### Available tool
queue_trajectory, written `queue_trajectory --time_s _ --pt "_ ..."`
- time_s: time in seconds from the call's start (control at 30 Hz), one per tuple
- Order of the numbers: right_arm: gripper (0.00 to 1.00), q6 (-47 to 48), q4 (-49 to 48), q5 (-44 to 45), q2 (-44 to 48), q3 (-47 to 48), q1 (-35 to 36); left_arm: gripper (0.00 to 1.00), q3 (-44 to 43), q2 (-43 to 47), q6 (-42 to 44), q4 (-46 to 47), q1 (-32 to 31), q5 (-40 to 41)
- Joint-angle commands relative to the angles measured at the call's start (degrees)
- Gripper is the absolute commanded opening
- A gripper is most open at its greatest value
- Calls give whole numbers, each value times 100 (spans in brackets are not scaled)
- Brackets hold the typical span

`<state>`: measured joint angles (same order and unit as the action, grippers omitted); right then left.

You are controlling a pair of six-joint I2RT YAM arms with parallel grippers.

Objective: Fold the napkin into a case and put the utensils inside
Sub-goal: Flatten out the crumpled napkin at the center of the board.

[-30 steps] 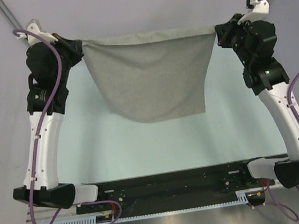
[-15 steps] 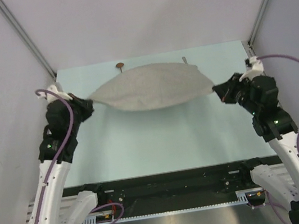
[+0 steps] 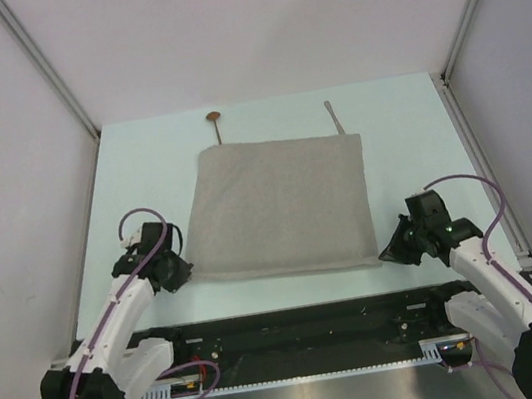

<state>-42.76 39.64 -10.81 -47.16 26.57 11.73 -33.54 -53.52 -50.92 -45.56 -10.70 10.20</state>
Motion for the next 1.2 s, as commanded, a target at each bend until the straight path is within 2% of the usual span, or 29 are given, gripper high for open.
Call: queue_trajectory --time_s 0.0,0.17,0.43,0.6,0.7,0.73,0.77,0.83,0.87,0.9,0.97,1.0,1.03,1.07,1.13,1.17 --pt "0 -250 -193 254 -100 -2 14 0 295 -316 -489 293 77 -333" --pt "0 -206 -334 623 -382 6 -4 0 436 -528 -577 215 77 -264" --pt "0 -285 -35 1072 -312 42 -12 1 480 262 -1157 -313 77 114" --pt "2 -373 237 335 -14 -28 268 7 243 394 -1237 -726 77 115" --pt "4 -732 500 211 398 -108 637 15 76 430 -1219 -1007 77 140" --pt "7 -829 571 193 496 -177 742 21 6 491 -1219 -1121 77 123" --pt "13 -935 632 124 575 -230 883 36 -29 526 -1219 -1165 77 123" --pt "21 -1014 834 53 734 -327 928 60 -178 622 -1210 -1340 85 158" --pt "27 -910 939 18 786 -336 928 76 -249 641 -1184 -1420 86 184" --pt "43 -840 958 0 848 -345 902 80 -328 667 -1132 -1438 94 184" --pt "58 -629 1141 306 787 -135 771 85 -574 702 -877 -1429 86 263" --pt "69 -402 1143 360 735 -56 552 85 -662 711 -711 -1421 86 351" --pt "72 -260 1056 325 560 6 454 84 -776 720 -561 -1212 86 317" --pt "72 -146 898 360 445 172 323 79 -768 729 -334 -922 86 186" --pt "73 145 635 343 -1 331 59 75 -759 650 186 -98 86 -427" --pt "73 189 102 142 -169 410 23 68 -759 467 300 168 77 -648"
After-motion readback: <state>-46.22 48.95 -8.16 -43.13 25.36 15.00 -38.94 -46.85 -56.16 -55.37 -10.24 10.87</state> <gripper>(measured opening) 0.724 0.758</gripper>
